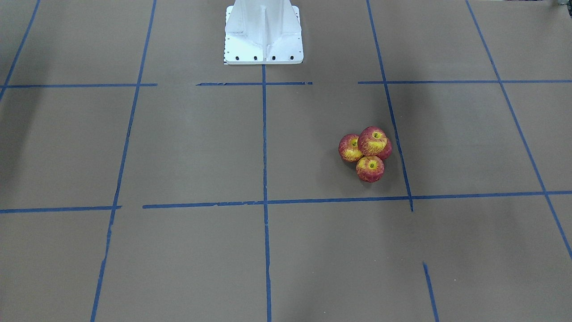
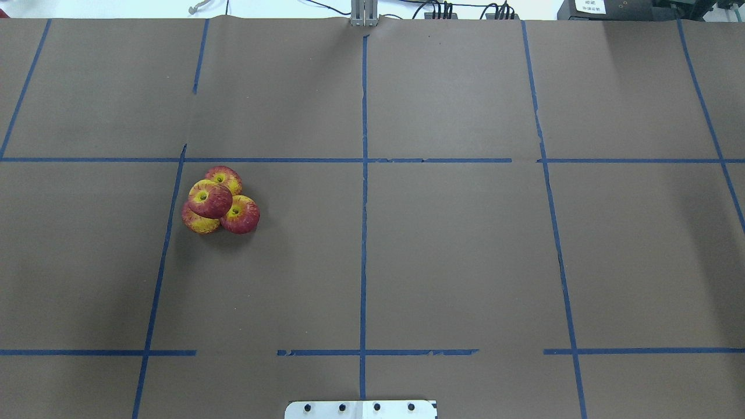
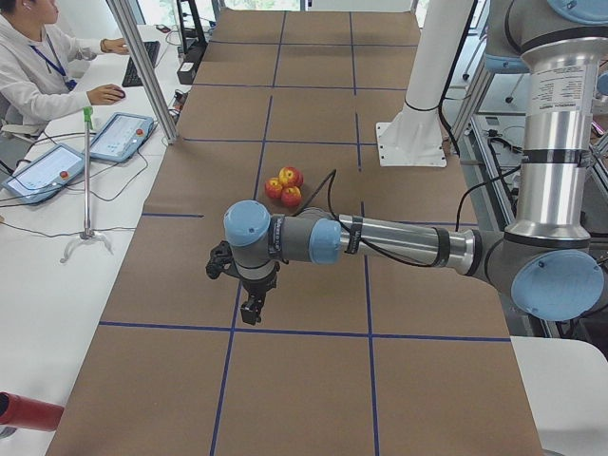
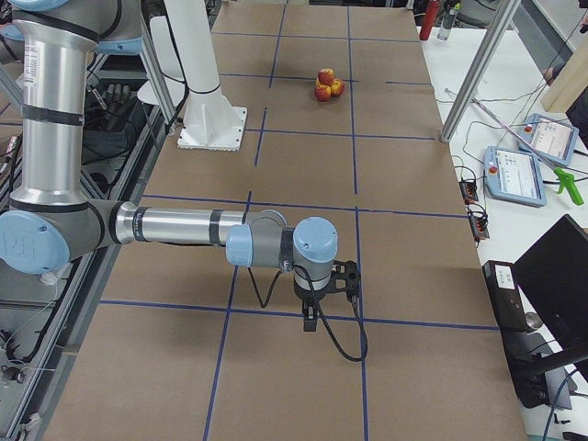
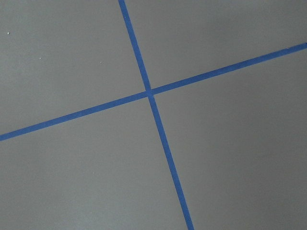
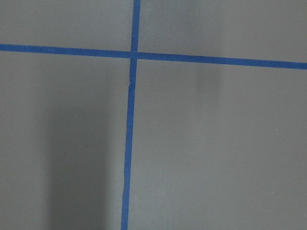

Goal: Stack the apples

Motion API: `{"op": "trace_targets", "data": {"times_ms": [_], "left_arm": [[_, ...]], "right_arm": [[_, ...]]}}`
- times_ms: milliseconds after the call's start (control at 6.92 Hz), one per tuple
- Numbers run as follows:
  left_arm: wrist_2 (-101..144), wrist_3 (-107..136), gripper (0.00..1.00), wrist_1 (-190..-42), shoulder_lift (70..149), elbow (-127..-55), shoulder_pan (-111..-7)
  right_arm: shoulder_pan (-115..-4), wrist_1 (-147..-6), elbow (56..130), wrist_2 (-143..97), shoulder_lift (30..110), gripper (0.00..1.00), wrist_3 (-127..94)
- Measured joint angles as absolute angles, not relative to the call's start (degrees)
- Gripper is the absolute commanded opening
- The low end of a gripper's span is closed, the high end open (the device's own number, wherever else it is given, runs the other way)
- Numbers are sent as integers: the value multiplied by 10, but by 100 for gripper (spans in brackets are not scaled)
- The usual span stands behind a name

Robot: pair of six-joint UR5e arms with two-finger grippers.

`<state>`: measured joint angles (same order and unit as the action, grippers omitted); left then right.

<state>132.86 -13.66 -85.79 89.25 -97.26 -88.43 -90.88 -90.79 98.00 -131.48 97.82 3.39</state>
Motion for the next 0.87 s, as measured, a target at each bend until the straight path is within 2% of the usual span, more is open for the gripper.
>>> {"op": "trace_targets", "data": {"times_ms": [867], "left_arm": [[1335, -141, 100, -883, 868, -977, -886]], "right_arm": [[-909, -908, 980, -1315, 978, 100, 34]]}}
